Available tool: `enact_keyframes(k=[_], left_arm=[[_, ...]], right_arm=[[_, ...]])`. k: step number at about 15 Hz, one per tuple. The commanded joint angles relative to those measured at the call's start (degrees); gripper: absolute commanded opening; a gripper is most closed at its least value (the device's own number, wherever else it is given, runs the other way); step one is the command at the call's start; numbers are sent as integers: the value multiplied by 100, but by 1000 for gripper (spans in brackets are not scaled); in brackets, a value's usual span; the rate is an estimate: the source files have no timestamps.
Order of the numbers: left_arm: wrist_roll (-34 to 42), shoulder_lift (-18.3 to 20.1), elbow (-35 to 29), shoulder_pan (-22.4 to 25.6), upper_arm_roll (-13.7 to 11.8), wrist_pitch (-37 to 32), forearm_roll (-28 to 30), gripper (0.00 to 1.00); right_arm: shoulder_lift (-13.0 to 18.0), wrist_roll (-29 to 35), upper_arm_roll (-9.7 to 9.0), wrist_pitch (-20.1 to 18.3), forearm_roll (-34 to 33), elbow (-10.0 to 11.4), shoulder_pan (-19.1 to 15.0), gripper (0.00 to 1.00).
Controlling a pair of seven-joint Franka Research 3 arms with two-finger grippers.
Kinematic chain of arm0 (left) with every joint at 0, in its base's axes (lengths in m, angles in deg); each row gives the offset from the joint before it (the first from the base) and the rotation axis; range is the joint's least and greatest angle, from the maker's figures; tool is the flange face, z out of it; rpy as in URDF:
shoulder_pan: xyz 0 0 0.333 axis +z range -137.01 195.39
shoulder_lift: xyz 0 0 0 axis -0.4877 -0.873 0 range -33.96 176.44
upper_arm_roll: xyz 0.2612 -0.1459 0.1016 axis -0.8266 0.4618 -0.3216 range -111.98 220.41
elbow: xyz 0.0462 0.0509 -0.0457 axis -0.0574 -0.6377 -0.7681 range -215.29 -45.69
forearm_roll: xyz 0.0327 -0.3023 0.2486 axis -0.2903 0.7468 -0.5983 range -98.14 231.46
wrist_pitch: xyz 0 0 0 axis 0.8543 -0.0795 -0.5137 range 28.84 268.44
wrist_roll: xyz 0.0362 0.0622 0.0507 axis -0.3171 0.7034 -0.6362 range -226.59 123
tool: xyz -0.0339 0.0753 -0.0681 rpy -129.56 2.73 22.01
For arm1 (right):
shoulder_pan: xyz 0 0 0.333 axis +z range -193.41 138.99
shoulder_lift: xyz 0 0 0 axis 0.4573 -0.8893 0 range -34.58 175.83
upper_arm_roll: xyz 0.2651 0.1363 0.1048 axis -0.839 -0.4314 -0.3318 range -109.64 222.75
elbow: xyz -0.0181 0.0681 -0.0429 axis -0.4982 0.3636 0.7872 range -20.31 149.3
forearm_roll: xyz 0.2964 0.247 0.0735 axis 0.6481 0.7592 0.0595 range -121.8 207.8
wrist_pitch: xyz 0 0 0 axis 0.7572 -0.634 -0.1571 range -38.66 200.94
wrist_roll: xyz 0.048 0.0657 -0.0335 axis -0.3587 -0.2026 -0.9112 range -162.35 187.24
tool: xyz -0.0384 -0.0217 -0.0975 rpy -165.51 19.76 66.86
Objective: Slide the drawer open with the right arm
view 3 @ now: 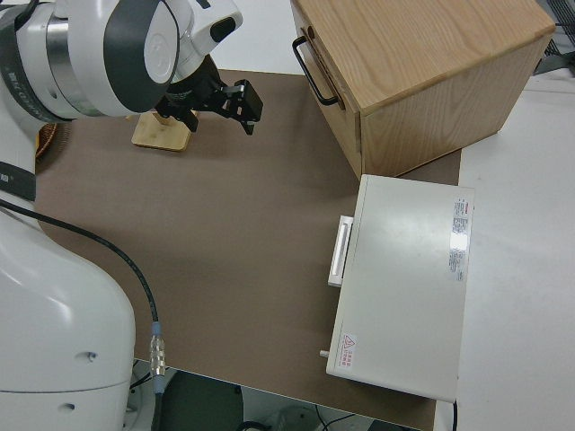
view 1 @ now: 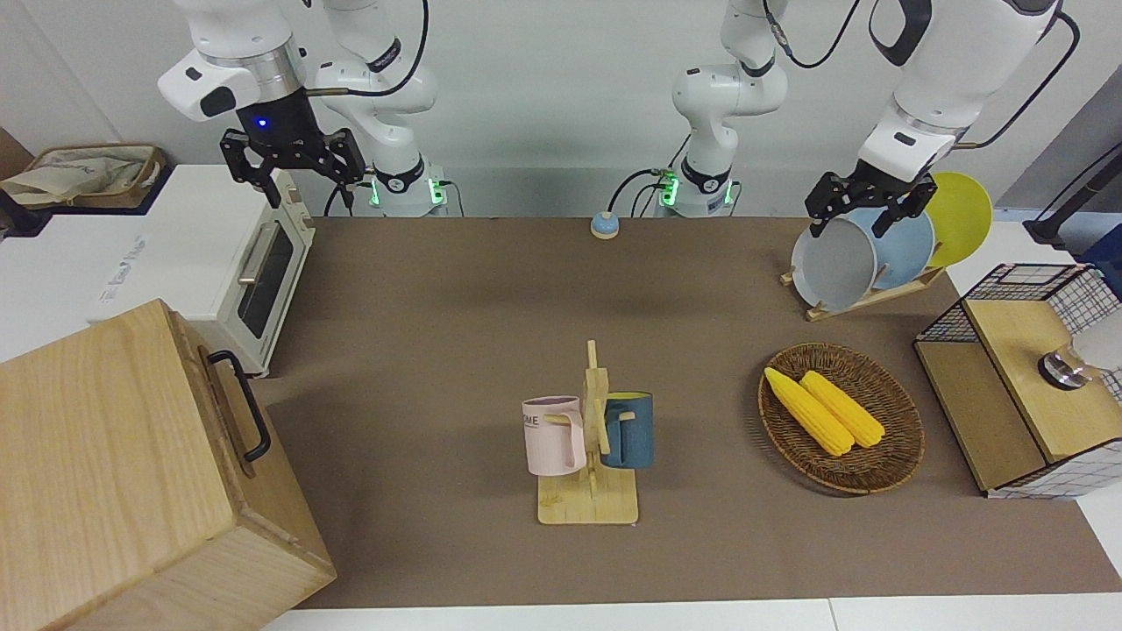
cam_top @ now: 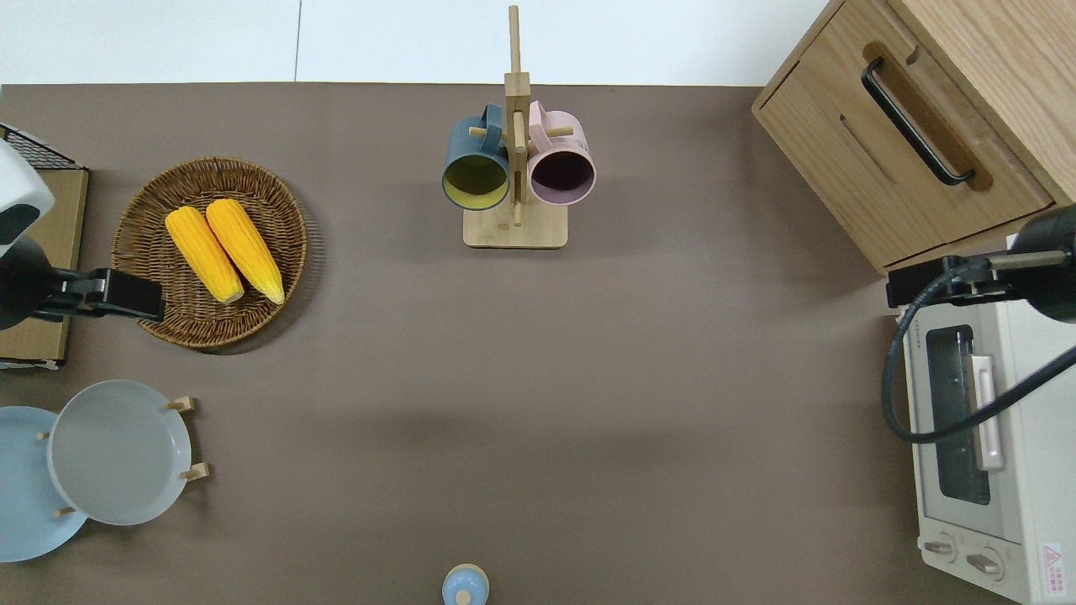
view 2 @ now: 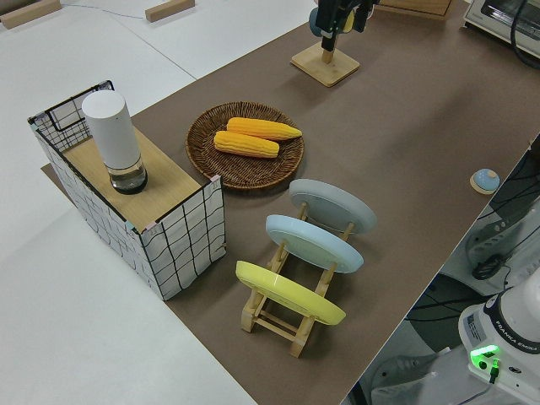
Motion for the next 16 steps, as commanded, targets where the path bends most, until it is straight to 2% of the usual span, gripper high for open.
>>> enact_keyframes(k=[1,9,14,16], left_arm=[[51,-65,149,31,41,-113,-99,993],[51,-65,140,31,41,-113,-99,993],[51,-65,149,31,41,-113,-99,993],[51,-65,140,31,41,-113,-99,993]], right_arm=[[-71,-101,-70,-173,15,-137,21,990],[-97,-65,-88,-164,111,-137,100,990],[-132,-83,-105,-182,-239,-137,118,983],[-132,-74,-105,-182,-547,-137,284,979]])
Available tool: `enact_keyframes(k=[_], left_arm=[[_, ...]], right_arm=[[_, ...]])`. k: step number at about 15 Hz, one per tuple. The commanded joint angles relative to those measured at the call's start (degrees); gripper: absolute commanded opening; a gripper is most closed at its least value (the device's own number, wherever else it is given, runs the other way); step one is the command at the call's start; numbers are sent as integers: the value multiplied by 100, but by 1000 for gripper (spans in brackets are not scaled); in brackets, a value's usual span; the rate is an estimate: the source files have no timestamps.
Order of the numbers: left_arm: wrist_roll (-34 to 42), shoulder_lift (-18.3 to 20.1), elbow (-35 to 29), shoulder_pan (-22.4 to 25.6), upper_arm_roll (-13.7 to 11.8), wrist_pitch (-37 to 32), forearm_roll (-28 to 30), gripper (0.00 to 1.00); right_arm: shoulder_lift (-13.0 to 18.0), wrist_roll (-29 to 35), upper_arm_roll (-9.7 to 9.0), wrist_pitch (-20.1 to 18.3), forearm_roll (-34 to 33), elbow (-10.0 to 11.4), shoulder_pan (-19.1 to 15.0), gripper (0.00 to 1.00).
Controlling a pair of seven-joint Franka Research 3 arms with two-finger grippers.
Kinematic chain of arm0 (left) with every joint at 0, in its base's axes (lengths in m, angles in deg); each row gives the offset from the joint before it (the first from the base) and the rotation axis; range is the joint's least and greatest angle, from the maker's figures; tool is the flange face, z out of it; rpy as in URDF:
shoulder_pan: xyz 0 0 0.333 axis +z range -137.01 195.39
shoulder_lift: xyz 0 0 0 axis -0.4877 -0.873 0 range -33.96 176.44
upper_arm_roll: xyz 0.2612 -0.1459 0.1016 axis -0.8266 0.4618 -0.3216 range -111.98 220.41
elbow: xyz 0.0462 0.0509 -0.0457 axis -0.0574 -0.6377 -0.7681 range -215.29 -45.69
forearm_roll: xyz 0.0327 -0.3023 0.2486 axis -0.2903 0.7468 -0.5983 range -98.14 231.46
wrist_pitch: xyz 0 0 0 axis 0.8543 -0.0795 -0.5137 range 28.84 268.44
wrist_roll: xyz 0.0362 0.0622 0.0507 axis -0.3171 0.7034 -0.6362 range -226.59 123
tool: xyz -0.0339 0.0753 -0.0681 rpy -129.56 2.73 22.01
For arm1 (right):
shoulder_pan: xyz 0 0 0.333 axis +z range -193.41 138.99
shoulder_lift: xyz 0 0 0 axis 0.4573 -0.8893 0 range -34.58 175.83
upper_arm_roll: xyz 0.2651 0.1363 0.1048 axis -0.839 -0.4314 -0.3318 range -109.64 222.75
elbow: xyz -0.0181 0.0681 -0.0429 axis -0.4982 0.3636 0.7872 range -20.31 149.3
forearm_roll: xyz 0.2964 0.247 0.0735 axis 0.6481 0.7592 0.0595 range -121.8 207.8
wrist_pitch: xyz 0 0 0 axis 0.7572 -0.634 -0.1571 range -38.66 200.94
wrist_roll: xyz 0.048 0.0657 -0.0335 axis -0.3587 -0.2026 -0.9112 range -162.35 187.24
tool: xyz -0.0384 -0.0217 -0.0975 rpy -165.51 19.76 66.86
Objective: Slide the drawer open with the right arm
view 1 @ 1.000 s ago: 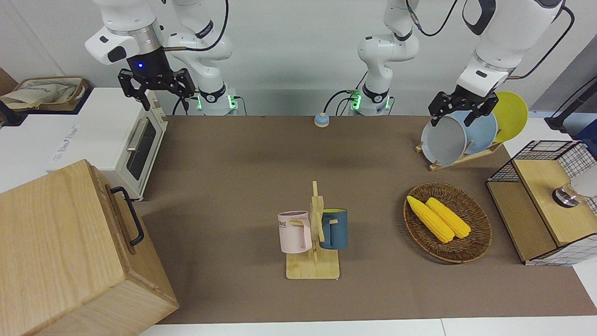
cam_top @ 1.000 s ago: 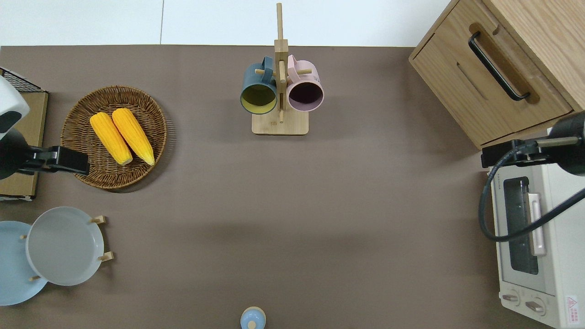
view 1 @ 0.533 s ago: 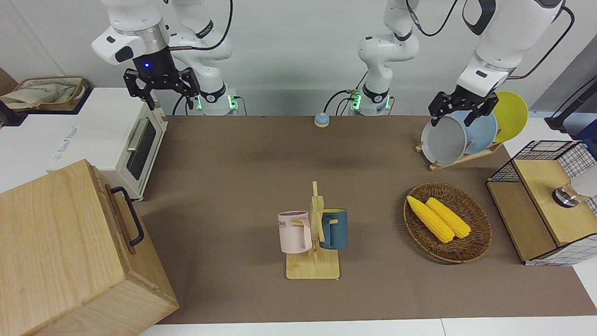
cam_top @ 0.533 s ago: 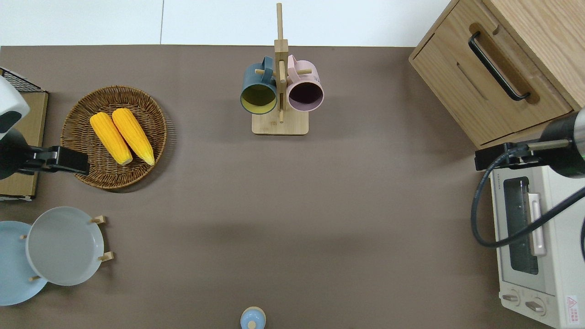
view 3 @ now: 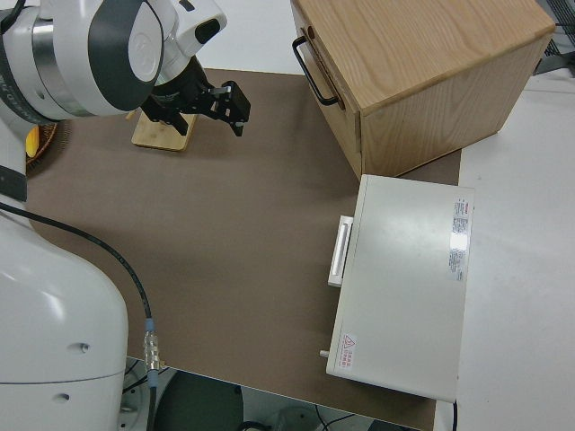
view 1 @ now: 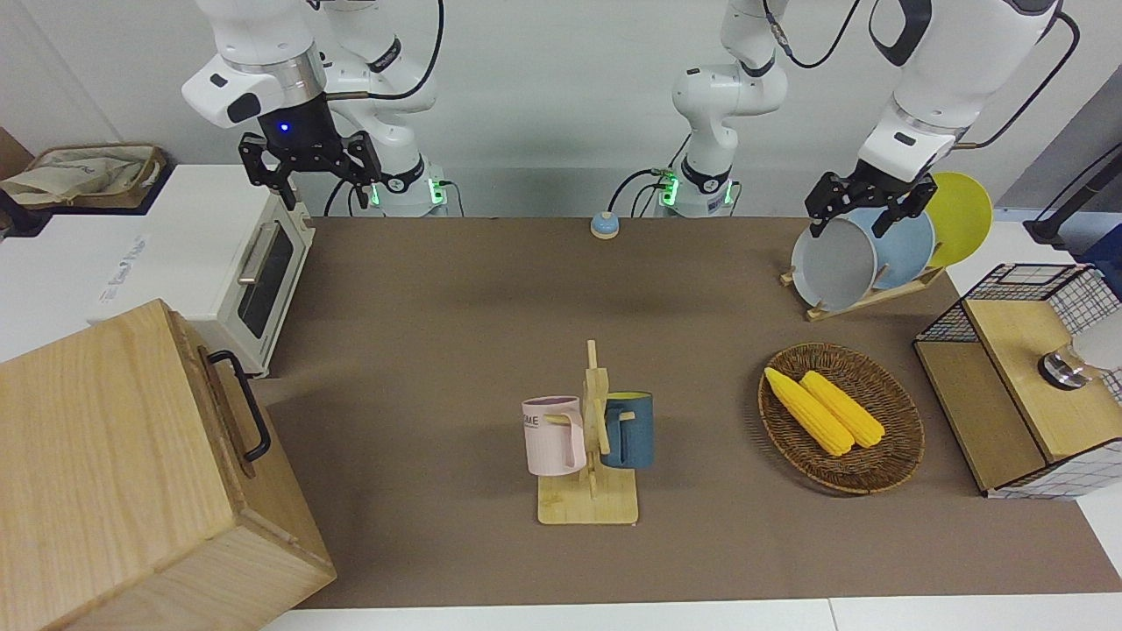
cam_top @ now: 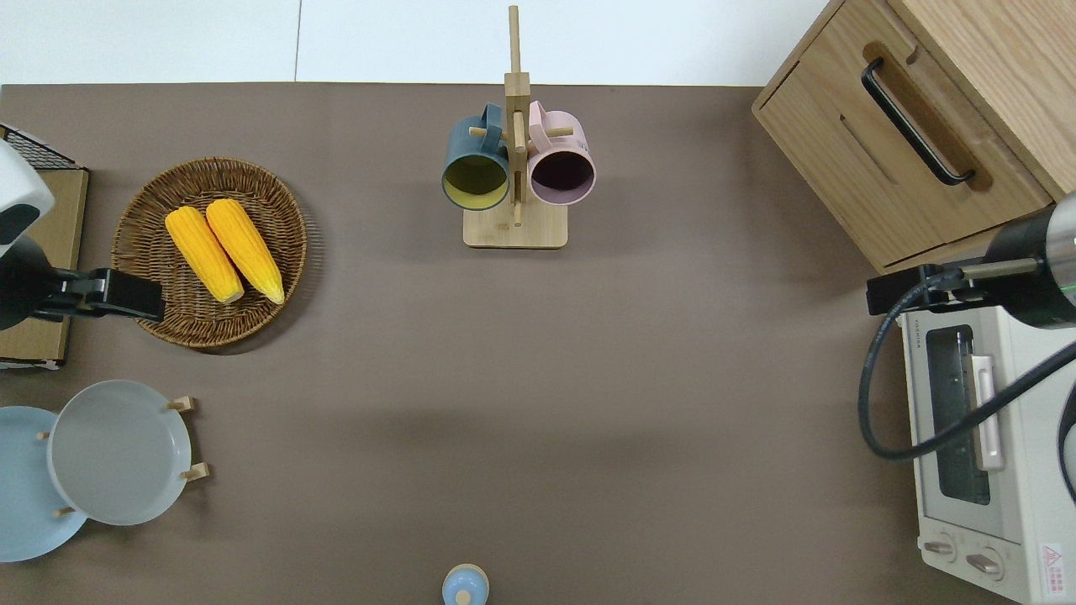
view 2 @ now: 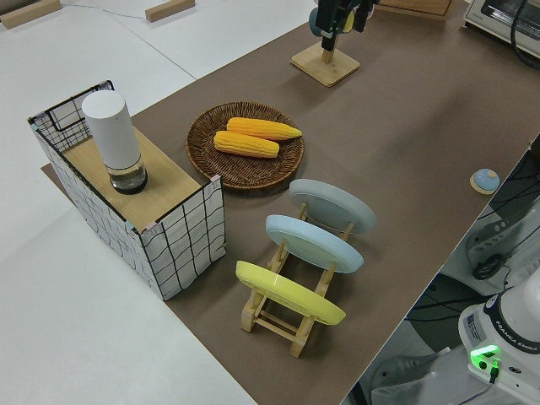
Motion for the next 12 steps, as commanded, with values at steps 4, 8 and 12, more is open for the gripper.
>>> enact_keyframes(k=[4,8,12], left_arm=[[51,-65,140,31,41,-113,-99,993],[51,-65,140,31,41,-113,-99,993],[51,-65,140,31,41,-113,-99,993]], right_arm=[[-158,-100,-58,-124,-1302,-137,378,979],[-281,-135,-58,-124,-2313,-137,799,979],[-422,-170,-58,-123,-3201,-94,1168,979]])
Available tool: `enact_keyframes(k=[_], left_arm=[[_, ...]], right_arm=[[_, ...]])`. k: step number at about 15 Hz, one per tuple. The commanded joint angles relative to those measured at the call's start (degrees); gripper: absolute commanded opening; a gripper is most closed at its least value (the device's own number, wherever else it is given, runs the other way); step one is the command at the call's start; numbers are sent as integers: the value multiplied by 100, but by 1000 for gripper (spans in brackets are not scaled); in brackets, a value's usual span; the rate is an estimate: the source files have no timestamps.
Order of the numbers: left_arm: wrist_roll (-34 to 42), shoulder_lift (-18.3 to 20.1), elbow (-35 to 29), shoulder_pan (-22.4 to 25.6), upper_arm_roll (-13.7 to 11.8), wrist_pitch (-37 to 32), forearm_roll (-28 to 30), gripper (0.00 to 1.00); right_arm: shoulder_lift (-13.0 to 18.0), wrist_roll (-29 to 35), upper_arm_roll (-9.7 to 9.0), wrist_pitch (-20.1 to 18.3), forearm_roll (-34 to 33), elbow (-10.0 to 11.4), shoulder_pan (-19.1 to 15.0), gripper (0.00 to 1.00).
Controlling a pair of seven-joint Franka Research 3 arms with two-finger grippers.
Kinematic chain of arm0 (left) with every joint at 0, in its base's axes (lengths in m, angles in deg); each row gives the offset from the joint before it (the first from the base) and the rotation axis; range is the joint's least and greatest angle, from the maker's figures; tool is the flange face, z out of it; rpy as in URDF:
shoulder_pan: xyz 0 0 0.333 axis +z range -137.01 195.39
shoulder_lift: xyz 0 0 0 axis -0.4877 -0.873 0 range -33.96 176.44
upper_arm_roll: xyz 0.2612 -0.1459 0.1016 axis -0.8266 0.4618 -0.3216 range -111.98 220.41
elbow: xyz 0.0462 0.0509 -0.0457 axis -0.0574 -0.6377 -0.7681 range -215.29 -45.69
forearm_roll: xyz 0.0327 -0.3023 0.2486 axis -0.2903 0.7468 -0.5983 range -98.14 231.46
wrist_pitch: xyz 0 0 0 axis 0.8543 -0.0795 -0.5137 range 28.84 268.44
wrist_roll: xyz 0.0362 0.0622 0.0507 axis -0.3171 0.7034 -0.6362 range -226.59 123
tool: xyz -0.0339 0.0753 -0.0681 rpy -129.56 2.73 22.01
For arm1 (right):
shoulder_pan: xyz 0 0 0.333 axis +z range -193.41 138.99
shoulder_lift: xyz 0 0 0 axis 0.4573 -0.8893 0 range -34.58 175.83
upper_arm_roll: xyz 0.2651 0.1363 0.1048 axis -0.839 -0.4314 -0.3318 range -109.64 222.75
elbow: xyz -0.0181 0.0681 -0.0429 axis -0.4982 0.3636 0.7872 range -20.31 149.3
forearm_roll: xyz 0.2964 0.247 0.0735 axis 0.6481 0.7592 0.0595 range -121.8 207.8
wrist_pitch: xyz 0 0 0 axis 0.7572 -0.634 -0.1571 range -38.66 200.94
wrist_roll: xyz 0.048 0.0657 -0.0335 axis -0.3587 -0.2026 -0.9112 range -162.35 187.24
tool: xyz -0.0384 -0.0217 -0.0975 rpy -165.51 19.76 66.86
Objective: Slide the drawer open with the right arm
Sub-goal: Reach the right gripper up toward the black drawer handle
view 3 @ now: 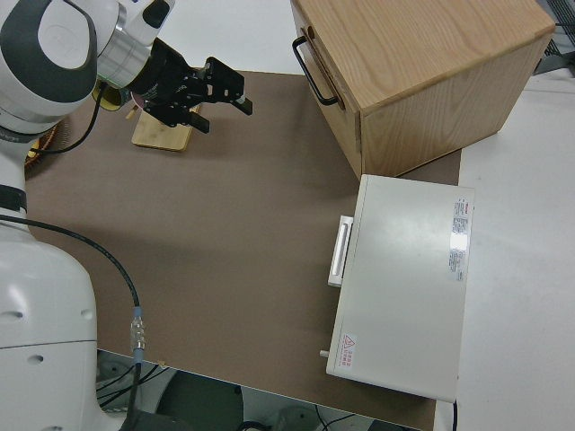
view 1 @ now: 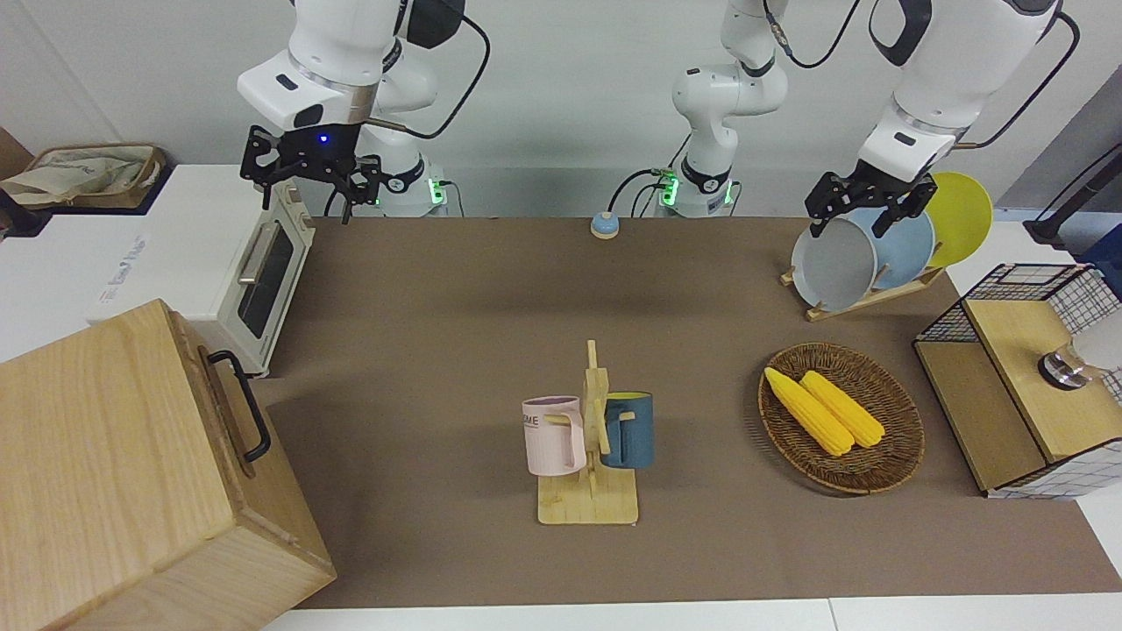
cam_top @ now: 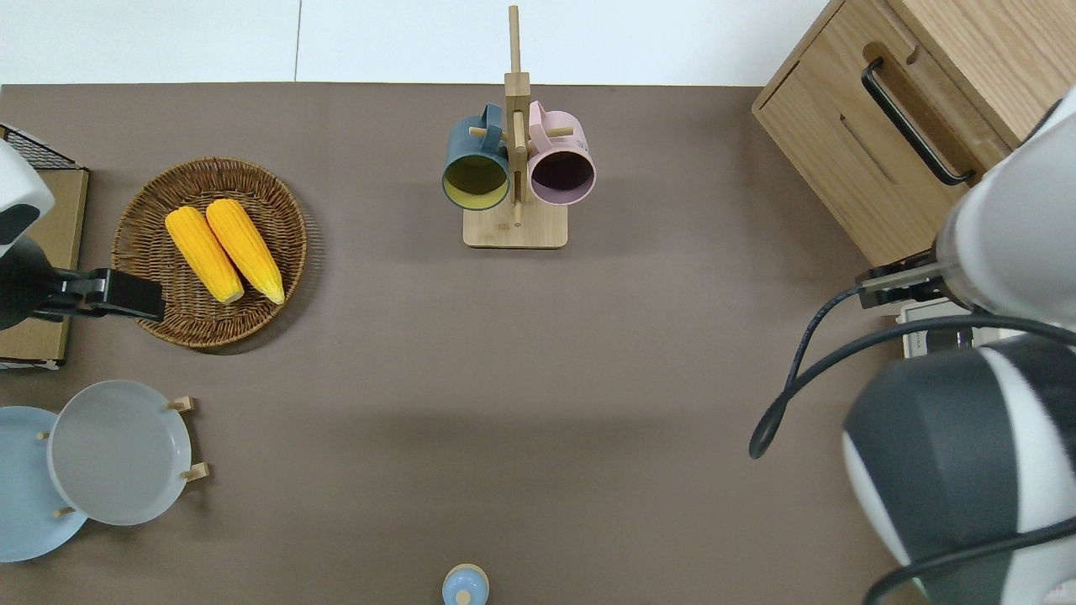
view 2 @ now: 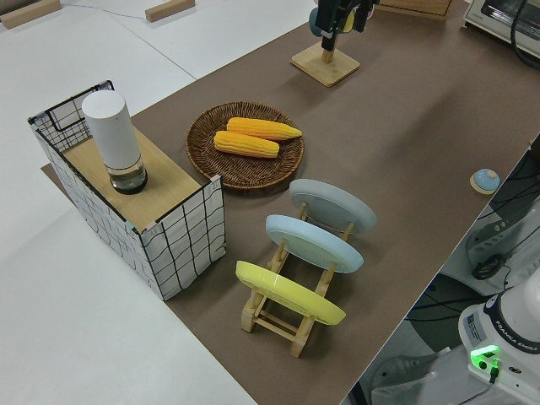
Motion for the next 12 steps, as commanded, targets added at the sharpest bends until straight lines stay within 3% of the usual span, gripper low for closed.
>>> enact_keyframes(k=[1,6,12], left_arm=[[51,-65,140,31,41,-113,-99,993],[51,-65,149,31,41,-113,-99,993],[51,-65,140,31,41,-113,-99,993]], right_arm=[[-216,-205,-2,-92,-861,-76,317,979],[-480,-214,-2,65,-2030,3,616,979],[-674,-205,-2,873,-3244,503,678,979]])
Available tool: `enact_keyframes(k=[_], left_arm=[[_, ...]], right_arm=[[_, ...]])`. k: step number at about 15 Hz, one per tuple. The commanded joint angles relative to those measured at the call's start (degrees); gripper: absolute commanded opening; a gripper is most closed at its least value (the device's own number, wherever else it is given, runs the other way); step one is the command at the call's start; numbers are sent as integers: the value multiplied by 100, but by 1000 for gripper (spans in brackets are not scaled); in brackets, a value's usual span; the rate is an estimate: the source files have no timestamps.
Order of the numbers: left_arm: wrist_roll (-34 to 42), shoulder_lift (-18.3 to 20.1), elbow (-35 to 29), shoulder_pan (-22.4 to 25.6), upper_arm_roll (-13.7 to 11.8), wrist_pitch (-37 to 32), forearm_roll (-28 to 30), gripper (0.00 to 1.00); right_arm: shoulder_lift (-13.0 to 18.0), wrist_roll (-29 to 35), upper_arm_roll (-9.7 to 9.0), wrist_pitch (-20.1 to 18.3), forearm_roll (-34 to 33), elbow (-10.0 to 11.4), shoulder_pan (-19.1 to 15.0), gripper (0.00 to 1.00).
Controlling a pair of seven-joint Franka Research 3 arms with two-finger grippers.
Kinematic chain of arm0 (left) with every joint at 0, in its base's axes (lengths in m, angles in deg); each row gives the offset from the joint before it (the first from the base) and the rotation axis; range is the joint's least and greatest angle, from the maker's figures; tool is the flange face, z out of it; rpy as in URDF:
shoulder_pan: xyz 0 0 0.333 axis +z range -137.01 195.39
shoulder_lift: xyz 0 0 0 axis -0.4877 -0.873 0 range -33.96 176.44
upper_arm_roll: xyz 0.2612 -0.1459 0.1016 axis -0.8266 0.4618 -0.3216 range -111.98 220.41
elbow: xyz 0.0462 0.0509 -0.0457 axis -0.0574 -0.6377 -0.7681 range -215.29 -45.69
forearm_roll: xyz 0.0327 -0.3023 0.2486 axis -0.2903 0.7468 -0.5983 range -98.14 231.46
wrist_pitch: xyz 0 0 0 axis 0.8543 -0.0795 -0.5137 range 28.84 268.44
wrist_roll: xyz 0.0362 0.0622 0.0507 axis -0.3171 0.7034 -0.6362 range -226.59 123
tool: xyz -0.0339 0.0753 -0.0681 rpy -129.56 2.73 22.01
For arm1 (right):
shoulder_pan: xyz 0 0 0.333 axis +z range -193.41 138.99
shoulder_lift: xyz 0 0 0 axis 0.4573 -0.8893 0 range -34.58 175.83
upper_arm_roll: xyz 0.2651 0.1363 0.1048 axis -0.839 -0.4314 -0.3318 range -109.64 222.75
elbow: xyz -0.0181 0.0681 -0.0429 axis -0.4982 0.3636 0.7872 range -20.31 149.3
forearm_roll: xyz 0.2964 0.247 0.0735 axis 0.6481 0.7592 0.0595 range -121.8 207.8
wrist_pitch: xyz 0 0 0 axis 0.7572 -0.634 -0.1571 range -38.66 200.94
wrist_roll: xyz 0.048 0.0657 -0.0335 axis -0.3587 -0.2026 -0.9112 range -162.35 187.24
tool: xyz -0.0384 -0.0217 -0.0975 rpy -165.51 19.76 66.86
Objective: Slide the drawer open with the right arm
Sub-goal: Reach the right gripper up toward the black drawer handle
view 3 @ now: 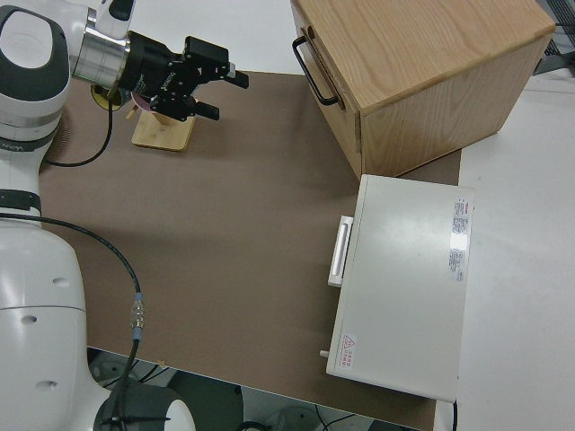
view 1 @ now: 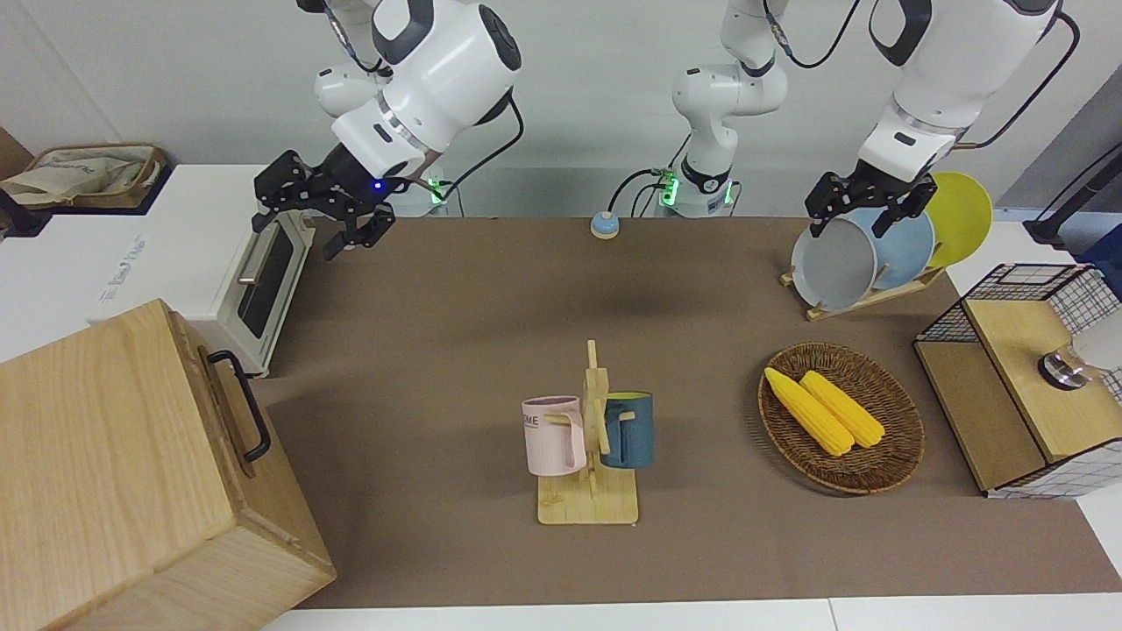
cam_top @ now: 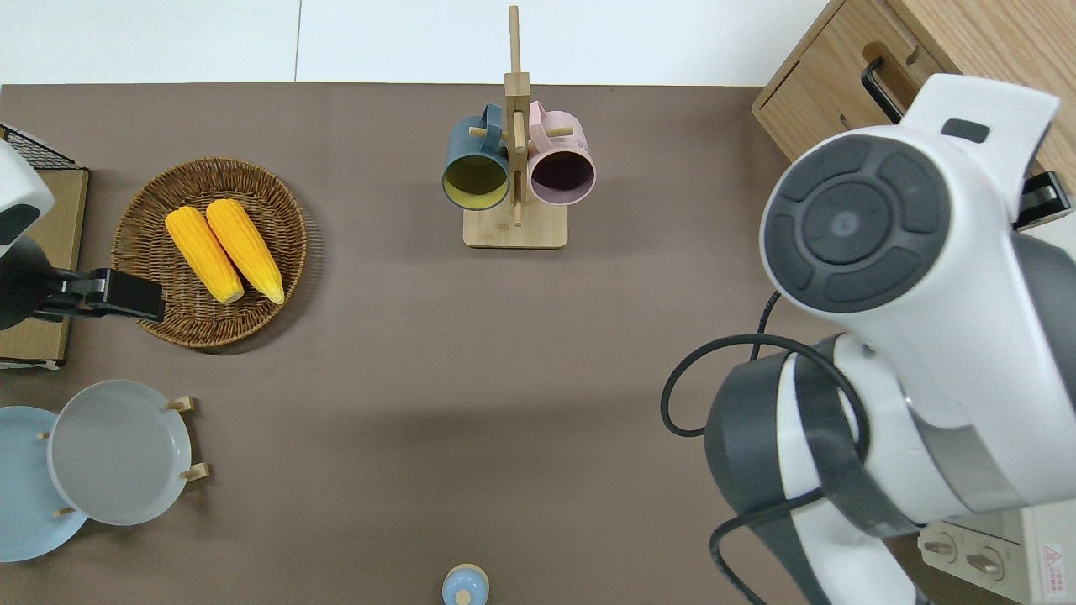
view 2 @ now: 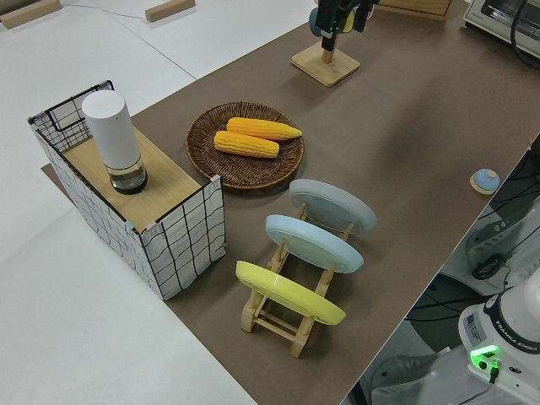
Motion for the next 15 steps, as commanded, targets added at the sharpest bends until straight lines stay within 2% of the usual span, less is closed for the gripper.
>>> enact_keyframes(k=[1,5,8,11,15], left_arm=[[51,-65,140,31,41,-113,-98,993],[51,-65,140,31,41,-113,-98,993],[51,-65,149,31,41,-113,-98,993],[51,-65,140,31,41,-113,-98,993],[51,-65,149,31,41,-113,-98,993]], right_arm=[[-86,-117,18,579,-658,356,-37,981],[-332,-47,26,1142,-1502,568,-116,981],[-622,93,35,1441,-2160,568,-169,979],[-964,541,44,1670,-2521,568,-248,979],[-1342,971,61,1776,-3302,568,-388,979]])
